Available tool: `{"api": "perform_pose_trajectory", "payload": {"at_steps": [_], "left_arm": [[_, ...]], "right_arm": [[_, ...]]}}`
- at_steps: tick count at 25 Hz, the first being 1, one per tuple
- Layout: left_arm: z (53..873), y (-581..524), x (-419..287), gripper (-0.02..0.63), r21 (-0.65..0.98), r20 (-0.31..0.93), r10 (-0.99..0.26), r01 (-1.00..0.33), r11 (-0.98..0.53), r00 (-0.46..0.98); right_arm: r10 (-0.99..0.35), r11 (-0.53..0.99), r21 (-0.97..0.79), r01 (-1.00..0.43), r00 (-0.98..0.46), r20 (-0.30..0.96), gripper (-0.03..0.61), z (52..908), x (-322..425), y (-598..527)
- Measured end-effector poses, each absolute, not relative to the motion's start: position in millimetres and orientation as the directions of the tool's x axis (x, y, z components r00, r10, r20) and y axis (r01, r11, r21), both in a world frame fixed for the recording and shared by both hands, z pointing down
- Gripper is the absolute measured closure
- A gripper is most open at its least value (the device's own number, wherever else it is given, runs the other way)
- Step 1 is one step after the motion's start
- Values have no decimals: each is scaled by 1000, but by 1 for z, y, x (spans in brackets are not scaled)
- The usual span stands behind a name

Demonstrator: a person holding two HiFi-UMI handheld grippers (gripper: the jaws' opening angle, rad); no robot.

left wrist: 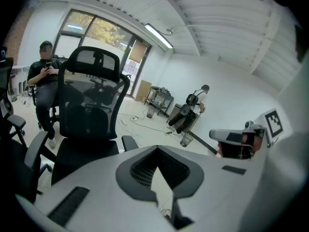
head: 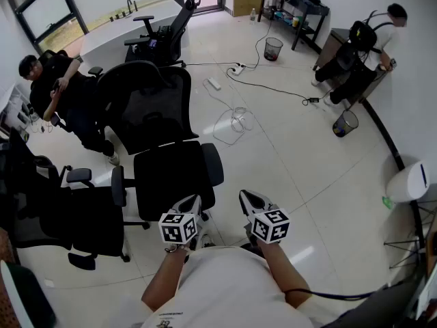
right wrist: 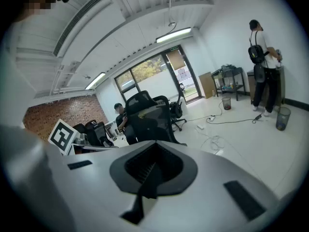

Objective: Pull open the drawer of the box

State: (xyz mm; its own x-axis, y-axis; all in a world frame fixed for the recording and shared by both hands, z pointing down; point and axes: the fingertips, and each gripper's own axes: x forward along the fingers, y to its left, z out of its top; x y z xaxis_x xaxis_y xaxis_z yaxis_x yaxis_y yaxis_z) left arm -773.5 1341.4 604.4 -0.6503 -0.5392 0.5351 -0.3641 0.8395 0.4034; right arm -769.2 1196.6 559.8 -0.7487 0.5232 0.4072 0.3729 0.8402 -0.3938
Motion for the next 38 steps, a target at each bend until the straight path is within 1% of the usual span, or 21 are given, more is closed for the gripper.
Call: {"api": "perform_pose_trajectory", "payload": {"at_steps": [10, 15, 28, 38], "left_arm": [[607, 1366, -780, 614, 400, 536, -545, -375, 836, -644], [609, 1369, -786, 614, 394, 538, -579, -424, 815, -612], [606, 1302, -785, 614, 403, 526, -715, -605, 686, -460], [598, 1223, -753, 614, 391, 514, -789, -727, 565, -336]], "right_arm": [[512, 846, -393, 360, -754, 412, 592, 564, -773, 1222], [478, 859, -401, 317, -776, 412, 592, 569, -771, 1226], [305, 903, -413, 123, -859, 411, 592, 573, -742, 1173], [174, 913, -408, -3, -902, 395, 592, 567, -698, 1111]]}}
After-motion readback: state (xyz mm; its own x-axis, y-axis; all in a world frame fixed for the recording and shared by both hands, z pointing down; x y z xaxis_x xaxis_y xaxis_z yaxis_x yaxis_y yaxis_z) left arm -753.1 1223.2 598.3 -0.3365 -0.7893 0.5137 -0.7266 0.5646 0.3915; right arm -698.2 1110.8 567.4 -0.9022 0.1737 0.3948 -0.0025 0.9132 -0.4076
